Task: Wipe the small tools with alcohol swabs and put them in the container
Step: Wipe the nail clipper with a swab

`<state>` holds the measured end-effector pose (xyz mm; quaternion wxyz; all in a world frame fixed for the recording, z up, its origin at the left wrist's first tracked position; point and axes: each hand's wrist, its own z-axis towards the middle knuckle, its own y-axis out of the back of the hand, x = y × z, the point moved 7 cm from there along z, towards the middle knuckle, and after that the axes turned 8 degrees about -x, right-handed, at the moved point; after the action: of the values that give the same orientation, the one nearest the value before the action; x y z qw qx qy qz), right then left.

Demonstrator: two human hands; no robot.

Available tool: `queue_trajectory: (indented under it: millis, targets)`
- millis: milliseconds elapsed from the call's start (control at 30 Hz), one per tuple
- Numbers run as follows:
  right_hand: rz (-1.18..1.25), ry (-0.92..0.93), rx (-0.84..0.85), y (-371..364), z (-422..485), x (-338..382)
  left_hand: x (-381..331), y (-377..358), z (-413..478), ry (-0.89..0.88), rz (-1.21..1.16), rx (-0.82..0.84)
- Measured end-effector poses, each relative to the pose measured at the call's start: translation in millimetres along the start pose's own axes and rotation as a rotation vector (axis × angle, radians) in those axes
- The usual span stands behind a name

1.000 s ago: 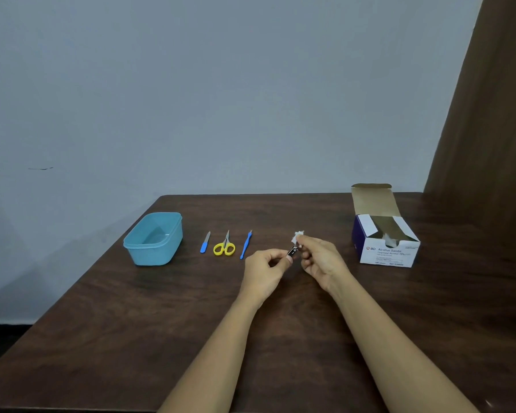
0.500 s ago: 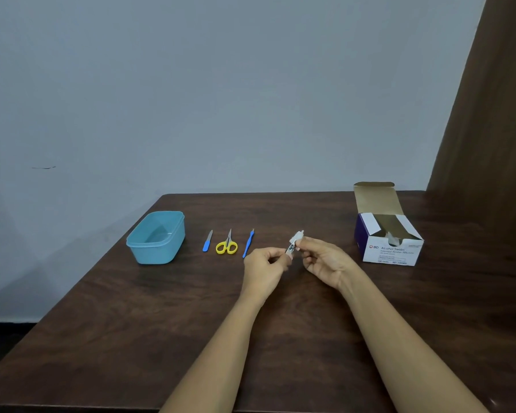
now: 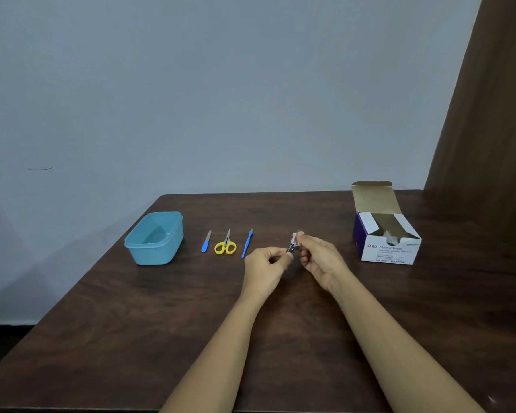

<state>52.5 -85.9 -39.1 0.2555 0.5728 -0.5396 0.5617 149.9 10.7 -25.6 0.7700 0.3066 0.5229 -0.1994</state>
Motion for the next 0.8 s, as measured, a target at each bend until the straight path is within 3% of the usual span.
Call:
queue_trajectory:
  millis: [333, 800]
  targets:
    - [0.065, -0.176, 0.153, 0.5, 0.3, -2.1, 2.0, 2.3, 1.7, 0.023, -0.023, -0.039]
    - [0.042, -0.125, 0.034, 3.2, 0.3, -1.9, -4.4, -0.6, 0.2, -0.078, 0.087, -0.01]
